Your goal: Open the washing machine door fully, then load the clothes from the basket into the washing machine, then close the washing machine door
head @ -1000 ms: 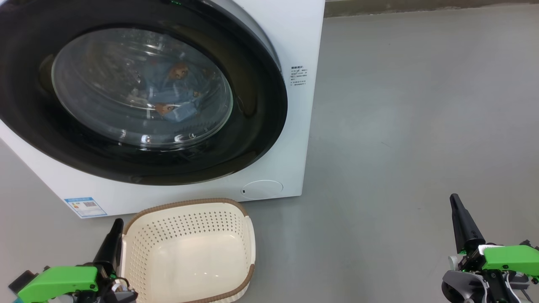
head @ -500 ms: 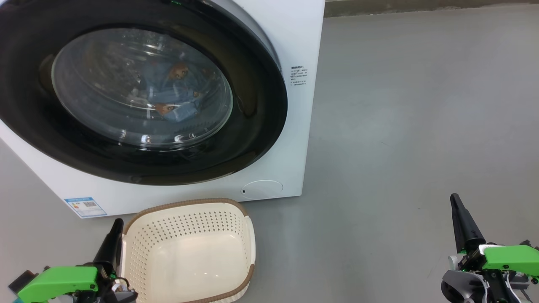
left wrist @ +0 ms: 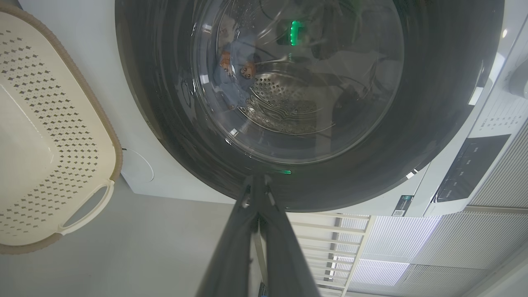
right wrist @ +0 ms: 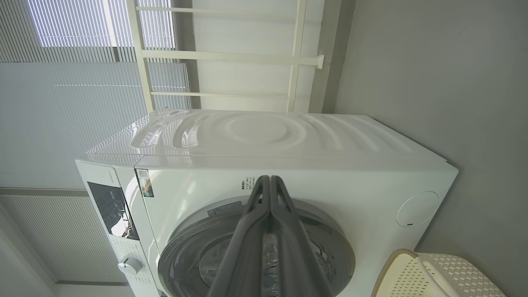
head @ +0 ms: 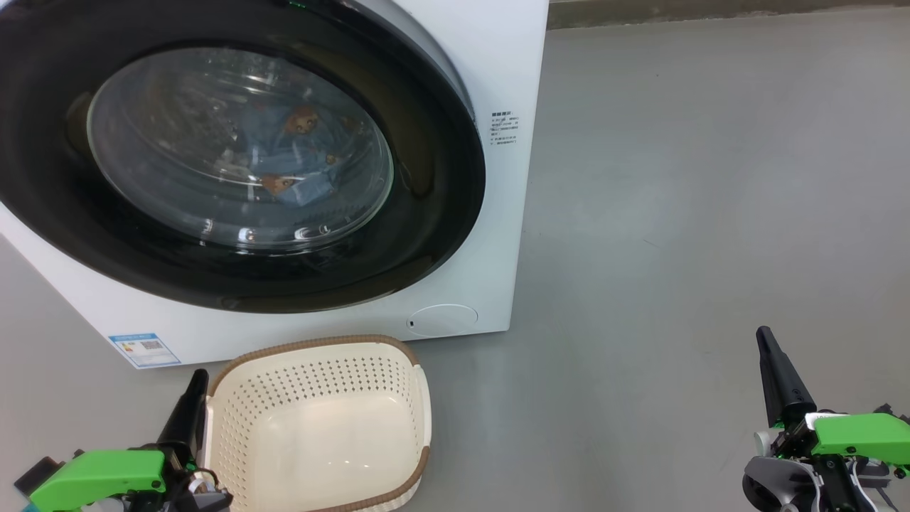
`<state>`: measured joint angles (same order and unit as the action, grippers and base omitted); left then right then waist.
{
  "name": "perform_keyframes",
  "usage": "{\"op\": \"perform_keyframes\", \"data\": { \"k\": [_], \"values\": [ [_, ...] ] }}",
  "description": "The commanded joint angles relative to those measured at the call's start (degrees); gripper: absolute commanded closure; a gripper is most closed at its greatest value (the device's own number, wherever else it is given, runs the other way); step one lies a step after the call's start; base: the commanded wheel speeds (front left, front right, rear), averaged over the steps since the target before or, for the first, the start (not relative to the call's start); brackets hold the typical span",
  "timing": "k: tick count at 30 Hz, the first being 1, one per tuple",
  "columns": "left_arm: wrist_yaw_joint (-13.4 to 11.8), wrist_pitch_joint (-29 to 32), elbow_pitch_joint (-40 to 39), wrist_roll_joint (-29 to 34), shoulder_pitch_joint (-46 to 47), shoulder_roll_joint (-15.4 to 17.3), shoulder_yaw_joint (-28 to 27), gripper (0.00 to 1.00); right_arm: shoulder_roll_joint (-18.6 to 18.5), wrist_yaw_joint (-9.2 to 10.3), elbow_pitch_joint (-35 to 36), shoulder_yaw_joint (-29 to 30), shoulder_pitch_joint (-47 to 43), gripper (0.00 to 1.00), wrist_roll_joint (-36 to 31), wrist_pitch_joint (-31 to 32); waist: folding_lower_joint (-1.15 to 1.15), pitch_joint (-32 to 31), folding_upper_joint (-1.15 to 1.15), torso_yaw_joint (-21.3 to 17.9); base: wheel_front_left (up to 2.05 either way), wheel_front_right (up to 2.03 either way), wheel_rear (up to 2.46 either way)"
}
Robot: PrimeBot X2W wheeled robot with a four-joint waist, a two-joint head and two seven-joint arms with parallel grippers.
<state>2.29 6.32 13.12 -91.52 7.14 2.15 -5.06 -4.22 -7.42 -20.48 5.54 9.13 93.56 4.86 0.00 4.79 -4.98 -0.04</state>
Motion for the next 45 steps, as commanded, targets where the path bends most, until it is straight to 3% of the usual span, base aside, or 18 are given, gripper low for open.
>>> {"op": "perform_keyframes", "data": {
  "k": [1,45],
  "values": [
    [0.0,0.2,-1.1,-0.2,2.1,0.7,-1.9,1.0,-0.8,-0.07,1.8,-1.4,2.0,1.0,0.6,-0.3,0.0,0.0,0.0,0.0,0.0,0.0,0.0],
    [0.0,0.2,-1.1,-0.2,2.1,0.7,-1.9,1.0,-2.1,-0.07,2.0,-3.3,1.9,1.0,2.3,-1.7,0.0,0.0,0.0,0.0,0.0,0.0,0.0]
  ]
}}
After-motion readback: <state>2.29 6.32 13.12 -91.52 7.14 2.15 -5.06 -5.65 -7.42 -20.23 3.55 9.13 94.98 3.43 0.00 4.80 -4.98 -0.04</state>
